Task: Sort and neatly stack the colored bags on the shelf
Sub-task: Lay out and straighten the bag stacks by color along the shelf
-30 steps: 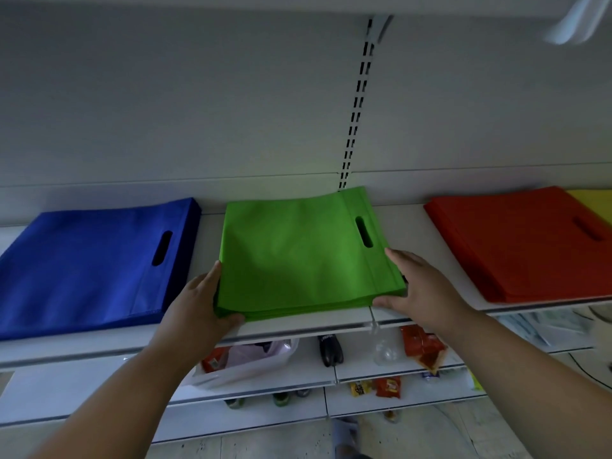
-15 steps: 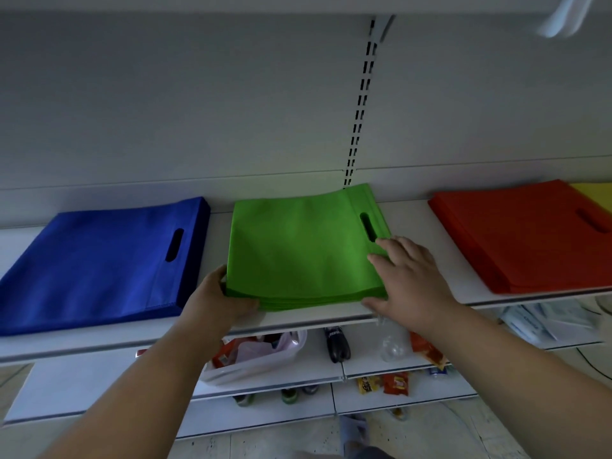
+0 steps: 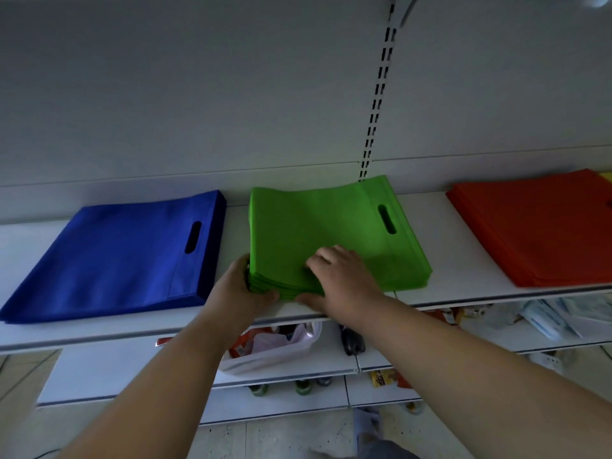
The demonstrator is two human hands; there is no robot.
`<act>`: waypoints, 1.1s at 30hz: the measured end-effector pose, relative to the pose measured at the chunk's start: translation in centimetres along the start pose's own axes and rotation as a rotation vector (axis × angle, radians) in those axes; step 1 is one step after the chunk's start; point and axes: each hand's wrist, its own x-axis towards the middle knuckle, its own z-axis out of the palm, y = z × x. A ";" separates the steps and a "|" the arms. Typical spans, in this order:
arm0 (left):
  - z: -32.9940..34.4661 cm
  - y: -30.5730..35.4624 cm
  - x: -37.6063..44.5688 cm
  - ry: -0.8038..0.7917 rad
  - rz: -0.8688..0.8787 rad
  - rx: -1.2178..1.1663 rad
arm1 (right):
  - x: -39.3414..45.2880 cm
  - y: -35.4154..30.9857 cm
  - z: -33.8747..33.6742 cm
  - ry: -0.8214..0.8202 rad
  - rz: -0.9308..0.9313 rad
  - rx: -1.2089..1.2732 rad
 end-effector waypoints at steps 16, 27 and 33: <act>0.1 -1.0 0.4 -0.016 0.021 -0.053 | 1.1 -1.2 0.8 0.206 -0.216 -0.079; -0.2 -1.6 0.6 -0.048 0.024 0.026 | 1.2 -1.9 1.1 0.148 -0.298 -0.185; -0.1 -1.6 0.6 -0.018 0.019 0.020 | 1.3 -2.4 0.8 0.116 -0.232 -0.129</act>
